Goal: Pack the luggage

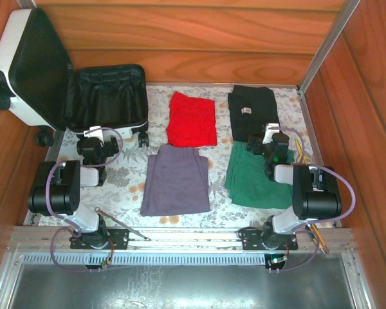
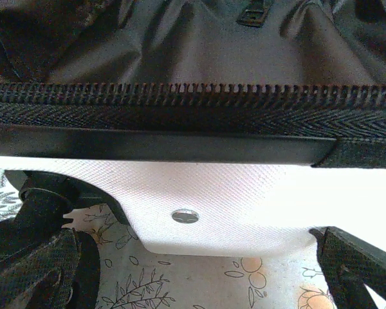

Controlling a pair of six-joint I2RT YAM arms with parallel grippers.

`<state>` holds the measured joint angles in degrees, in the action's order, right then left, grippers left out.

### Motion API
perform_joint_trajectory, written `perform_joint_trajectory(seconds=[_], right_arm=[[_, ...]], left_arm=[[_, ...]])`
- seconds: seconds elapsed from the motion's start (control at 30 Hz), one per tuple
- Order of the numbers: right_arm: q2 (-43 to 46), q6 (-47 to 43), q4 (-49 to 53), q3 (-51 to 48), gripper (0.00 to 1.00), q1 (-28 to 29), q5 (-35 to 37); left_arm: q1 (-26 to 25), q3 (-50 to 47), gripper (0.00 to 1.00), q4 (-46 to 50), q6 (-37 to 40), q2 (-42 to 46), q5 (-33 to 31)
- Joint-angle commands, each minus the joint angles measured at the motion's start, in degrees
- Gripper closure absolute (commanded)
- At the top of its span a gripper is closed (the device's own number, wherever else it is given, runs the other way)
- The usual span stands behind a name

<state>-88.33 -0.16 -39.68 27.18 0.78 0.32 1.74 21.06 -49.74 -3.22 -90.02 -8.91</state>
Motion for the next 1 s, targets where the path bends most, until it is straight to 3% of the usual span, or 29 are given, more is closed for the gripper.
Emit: perform_joint_trajectory(seconds=[0.0,0.1,0.17,0.23,0.3,0.37,0.47,0.6,0.83,0.97], right_arm=[[0.44,-0.28,-0.48,0.46,0.01,0.2,-0.59],[1.95,-0.79,-3.35,-0.42,0.01,0.41,-0.47],[8.21,-0.93,5.11,1.49,0.01,1.17,1.52],[15.18,7.64,19.13,6.95,0.01,1.04,6.64],[18.26,14.83,28.12,12.56,0.01,0.76,5.82],[18.22,18.59,31.97,17.9,0.01,0.76,-0.08],[12.88,23.81,42.01,29.9,0.01,1.19,-12.79],[4.21,30.09,50.59,41.59,0.02,4.78,-19.28],[-12.0,31.25,61.88,56.32,0.03,14.9,-15.08],[-19.7,31.65,66.74,62.65,0.04,18.11,-11.21]], left_arm=[[0.33,1.18,0.0,-1.42,-0.07,0.11,1.15],[-0.24,1.07,0.0,-1.51,0.81,1.26,1.36],[-3.43,1.44,0.0,2.56,4.61,6.54,-1.24],[-7.88,1.89,0.0,8.28,7.73,13.75,-5.94],[-9.3,1.35,0.0,8.78,4.33,19.17,-7.12],[-9.29,1.88,0.0,9.83,-2.66,22.68,-8.26],[-9.42,5.53,0.0,14.7,-10.9,24.36,-6.57],[-11.66,12.94,0.0,27.23,-15.64,22.89,-1.14],[-16.71,19.57,0.0,38.97,-19.34,19.42,7.82],[-19.52,19.72,0.0,41.17,-22.29,21.01,8.86]])
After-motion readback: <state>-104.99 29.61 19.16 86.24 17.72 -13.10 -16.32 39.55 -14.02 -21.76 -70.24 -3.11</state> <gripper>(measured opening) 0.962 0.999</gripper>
